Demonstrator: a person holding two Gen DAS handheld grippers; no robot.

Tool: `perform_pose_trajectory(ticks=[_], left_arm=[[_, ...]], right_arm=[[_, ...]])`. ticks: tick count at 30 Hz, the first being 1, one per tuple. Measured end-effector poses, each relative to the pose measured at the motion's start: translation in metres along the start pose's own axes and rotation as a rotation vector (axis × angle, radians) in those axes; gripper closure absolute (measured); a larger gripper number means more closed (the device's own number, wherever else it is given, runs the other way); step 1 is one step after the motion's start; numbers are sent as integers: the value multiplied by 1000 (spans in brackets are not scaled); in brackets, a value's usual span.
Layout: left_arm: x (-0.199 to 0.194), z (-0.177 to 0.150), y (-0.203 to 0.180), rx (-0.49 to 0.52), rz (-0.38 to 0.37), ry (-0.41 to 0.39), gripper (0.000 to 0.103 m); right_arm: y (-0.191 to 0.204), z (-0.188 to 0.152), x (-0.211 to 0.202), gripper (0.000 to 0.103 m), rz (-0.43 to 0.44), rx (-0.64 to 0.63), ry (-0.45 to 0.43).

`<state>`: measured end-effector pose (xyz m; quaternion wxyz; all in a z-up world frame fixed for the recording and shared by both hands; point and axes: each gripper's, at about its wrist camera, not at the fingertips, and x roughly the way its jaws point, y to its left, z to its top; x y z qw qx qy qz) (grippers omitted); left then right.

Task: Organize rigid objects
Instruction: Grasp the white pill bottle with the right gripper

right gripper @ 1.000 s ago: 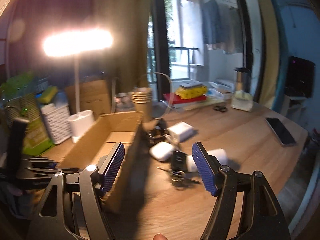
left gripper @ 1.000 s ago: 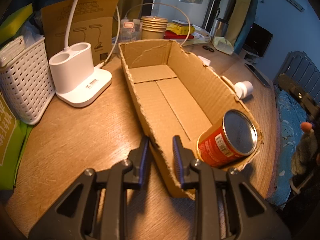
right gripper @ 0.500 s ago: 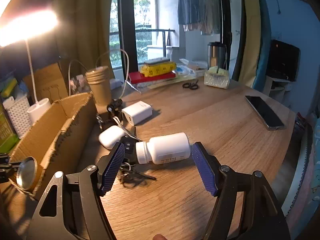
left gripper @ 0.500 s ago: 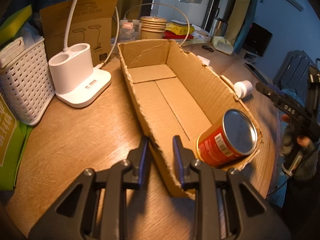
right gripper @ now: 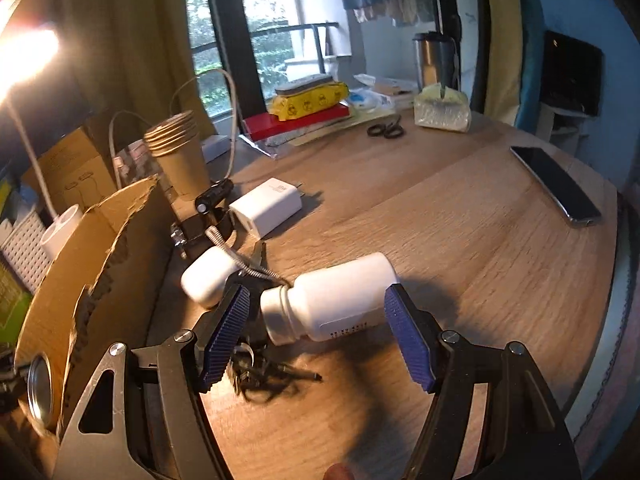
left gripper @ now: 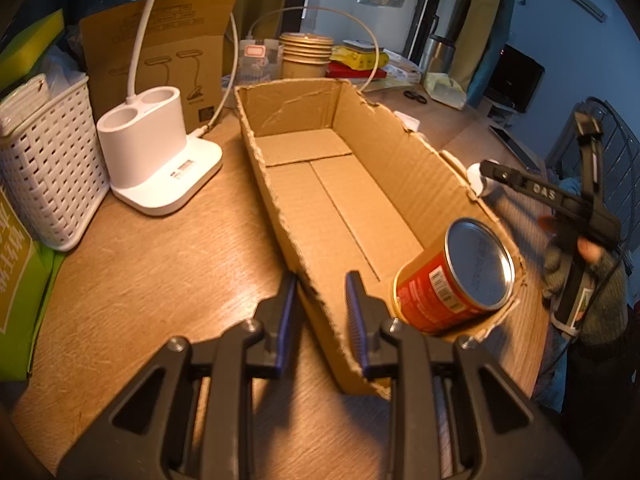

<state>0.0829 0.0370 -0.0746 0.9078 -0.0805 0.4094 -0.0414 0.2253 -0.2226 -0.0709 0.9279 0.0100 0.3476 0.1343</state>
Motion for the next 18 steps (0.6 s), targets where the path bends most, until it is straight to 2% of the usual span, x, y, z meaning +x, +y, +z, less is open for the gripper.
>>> perform_pose_trajectory(ticks=[5, 12, 14, 16, 18], left_arm=[[0, 0, 0, 0, 0, 0, 76], [0, 0, 0, 0, 1, 0, 76], [0, -1, 0, 0, 1, -1, 76], [0, 0, 0, 0, 1, -1, 76], [0, 0, 0, 0, 1, -1, 76]], right_arm=[[-4, 13, 20, 29, -28, 54, 39], [-1, 16, 36, 29, -48, 40, 78], [1, 15, 36, 36, -49, 24, 80], [1, 15, 37, 58, -48, 20, 89], [-2, 14, 37, 57, -46, 28, 91]])
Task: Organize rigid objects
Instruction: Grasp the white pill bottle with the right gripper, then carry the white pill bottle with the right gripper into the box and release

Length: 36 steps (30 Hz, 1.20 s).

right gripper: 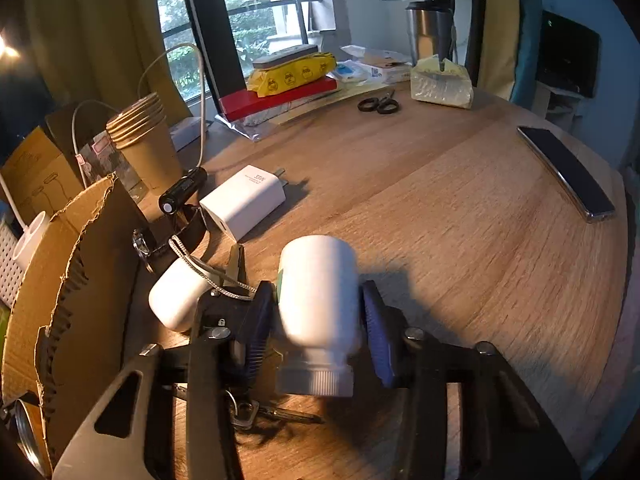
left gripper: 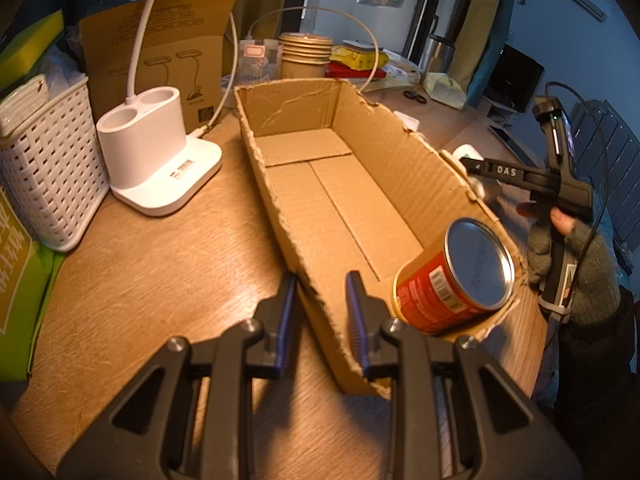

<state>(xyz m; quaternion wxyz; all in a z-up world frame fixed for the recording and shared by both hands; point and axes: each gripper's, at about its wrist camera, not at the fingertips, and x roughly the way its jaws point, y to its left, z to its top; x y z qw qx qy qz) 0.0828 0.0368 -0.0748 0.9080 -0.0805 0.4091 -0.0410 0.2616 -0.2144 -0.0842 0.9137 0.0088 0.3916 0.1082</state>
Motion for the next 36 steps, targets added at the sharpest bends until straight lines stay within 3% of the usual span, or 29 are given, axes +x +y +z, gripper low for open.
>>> perform_pose_trajectory(ticks=[9, 16, 26, 36], left_arm=[[0, -1, 0, 0, 0, 0, 76], [-1, -1, -1, 1, 1, -1, 76], [-1, -1, -1, 1, 1, -1, 76], [-1, -1, -1, 1, 1, -1, 76]], right_arm=[[-6, -7, -16, 58, 20, 4, -44], [11, -5, -48, 57, 70, -37, -111], [67, -2, -113, 58, 218, -164, -224], [127, -14, -126, 58, 334, -287, -221]])
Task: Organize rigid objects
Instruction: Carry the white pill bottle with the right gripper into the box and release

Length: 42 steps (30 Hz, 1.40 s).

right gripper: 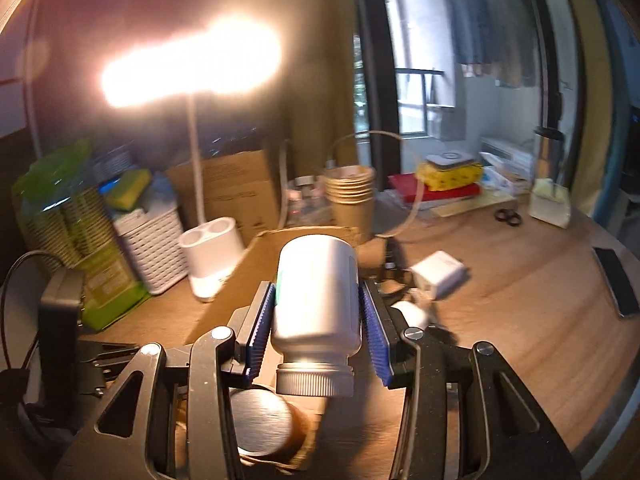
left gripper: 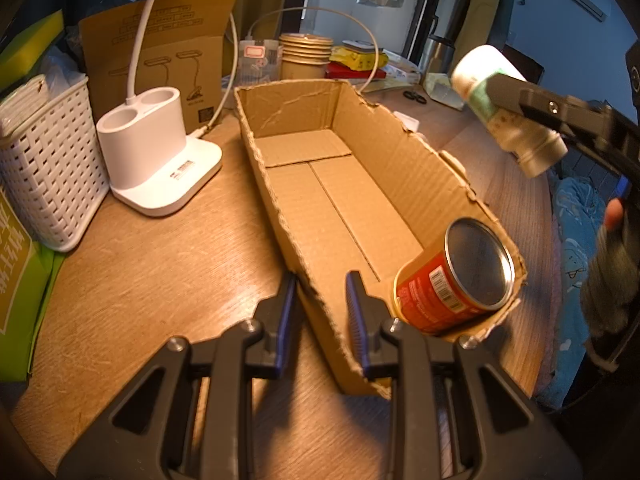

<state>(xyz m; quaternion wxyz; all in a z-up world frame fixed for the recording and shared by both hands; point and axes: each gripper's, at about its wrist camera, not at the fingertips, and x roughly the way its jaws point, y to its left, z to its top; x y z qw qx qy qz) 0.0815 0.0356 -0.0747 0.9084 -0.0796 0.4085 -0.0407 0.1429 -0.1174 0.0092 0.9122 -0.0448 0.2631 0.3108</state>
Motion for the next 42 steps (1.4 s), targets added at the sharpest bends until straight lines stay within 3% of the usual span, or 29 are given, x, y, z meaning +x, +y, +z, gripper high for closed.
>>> perform_pose_trajectory(ticks=[9, 20, 32, 42], left_arm=[[0, 0, 0, 0, 0, 0, 76], [0, 0, 0, 0, 0, -1, 76], [0, 3, -1, 3, 1, -1, 76], [5, 4, -2, 4, 2, 0, 75]], right_arm=[[34, -4, 21, 58, 78, -55, 42], [49, -7, 44, 58, 122, -64, 110], [51, -19, 71, 58, 125, -61, 224], [47, -21, 73, 54, 111, -51, 231]])
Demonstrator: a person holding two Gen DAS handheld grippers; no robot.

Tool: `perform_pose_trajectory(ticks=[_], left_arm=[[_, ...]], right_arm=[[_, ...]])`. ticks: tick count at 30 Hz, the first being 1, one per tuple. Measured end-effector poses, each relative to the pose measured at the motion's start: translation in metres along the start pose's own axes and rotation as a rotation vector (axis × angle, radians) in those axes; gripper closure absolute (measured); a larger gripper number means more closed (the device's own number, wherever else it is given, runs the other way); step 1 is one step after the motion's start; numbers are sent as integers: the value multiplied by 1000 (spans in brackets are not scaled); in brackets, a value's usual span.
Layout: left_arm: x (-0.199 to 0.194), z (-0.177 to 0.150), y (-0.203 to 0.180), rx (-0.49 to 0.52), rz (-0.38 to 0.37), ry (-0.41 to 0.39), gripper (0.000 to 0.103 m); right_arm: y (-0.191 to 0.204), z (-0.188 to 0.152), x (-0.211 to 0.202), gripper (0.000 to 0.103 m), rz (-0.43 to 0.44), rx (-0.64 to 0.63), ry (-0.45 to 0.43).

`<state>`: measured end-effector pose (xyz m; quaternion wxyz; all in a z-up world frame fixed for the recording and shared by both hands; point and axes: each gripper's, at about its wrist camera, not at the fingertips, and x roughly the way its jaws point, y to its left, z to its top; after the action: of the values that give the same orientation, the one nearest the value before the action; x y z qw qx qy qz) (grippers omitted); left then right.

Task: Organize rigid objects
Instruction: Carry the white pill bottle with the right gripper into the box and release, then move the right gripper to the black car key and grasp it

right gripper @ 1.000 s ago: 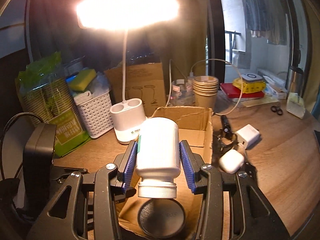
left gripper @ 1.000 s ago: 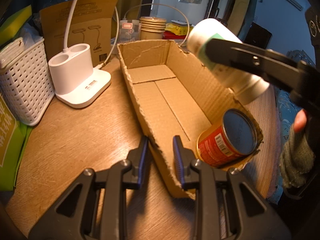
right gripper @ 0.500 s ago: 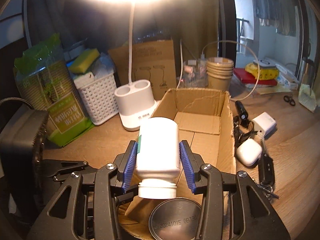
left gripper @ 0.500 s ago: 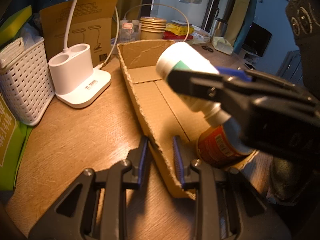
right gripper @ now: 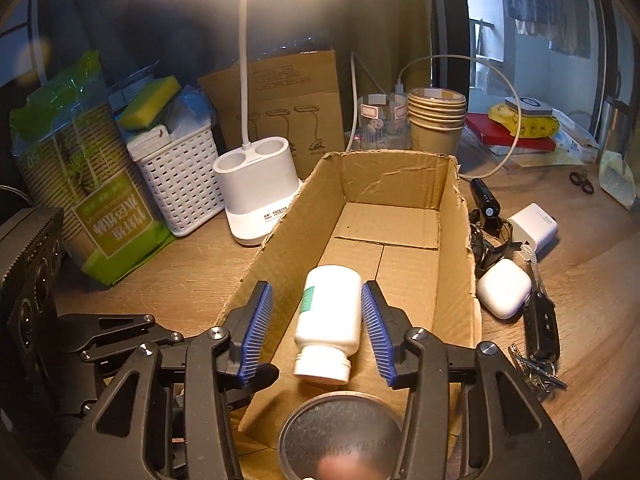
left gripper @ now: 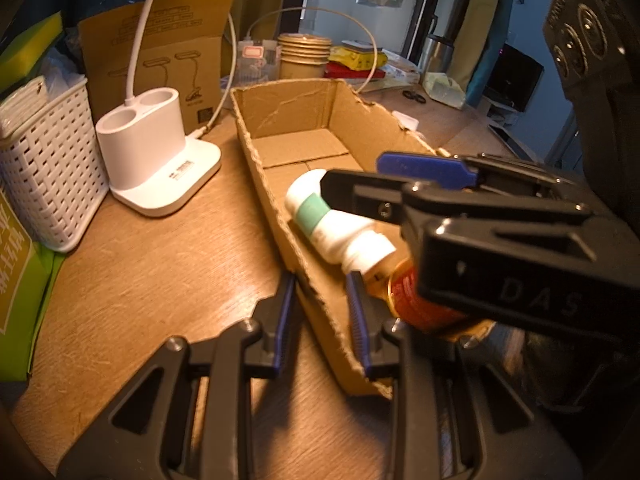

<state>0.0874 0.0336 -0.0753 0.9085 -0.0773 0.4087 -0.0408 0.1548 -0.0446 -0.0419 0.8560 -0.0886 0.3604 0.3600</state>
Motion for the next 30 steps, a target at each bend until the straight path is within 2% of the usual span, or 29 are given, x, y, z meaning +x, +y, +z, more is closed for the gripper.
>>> perform_pose_trajectory(ticks=[18, 30], left_arm=[[1, 0, 0, 0, 0, -1, 75], [1, 0, 0, 0, 1, -1, 75]], right_arm=[[-18, -5, -29, 53, -25, 35, -71], [-55, -5, -57, 50, -124, 83, -138]])
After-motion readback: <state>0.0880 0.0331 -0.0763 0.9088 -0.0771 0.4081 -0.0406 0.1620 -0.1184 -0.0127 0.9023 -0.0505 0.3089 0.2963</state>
